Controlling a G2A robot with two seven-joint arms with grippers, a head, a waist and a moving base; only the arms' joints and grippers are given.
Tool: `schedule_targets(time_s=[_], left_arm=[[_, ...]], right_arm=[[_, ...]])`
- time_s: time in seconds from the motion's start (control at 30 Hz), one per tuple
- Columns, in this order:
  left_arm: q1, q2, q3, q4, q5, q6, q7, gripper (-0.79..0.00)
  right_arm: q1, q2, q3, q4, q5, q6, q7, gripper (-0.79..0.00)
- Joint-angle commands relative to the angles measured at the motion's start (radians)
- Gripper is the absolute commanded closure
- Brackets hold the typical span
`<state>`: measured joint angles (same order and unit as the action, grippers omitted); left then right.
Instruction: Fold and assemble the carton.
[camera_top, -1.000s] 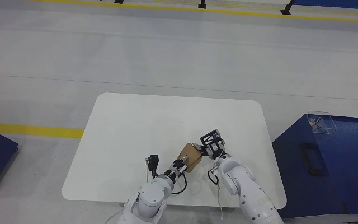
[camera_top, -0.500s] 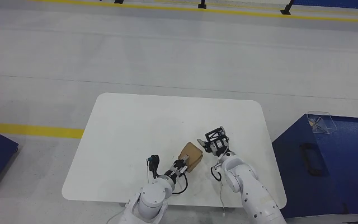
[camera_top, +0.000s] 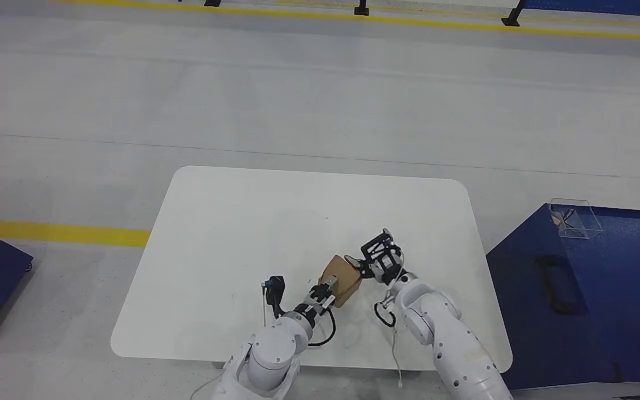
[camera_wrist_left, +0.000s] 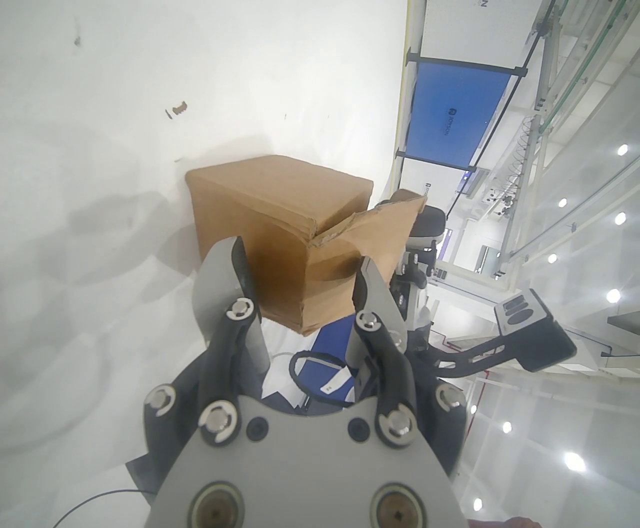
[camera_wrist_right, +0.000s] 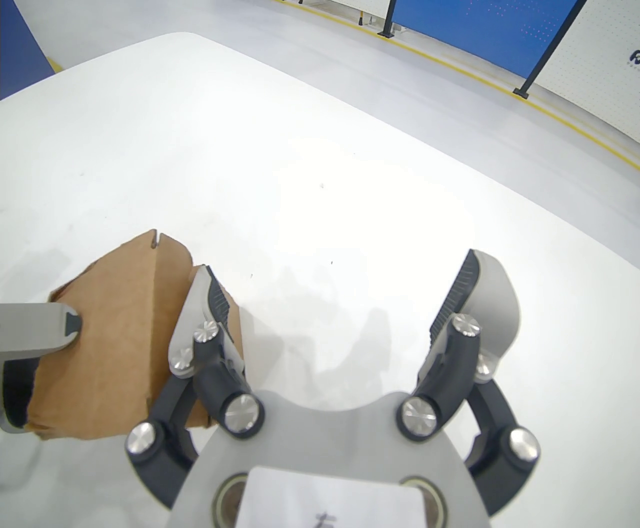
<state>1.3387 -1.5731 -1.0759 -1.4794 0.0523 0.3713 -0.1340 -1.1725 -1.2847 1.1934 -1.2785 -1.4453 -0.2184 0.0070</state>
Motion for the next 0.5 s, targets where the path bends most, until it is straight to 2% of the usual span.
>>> schedule_targets(time_s=[0.0, 0.47], left_arm=[[-0.001, 0.0, 0.001, 0.0, -0.001, 0.001, 0.0, -0.376], [-0.028, -0.001, 0.011, 0.022, -0.015, 0.044, 0.011, -0.385]], right_arm=[[-0.003, 0.001, 0.001, -0.003, 0.003, -0.01, 0.004, -0.785], [0.007, -0.002, -0.005, 0.01, -0.007, 0.005, 0.024, -0.785]])
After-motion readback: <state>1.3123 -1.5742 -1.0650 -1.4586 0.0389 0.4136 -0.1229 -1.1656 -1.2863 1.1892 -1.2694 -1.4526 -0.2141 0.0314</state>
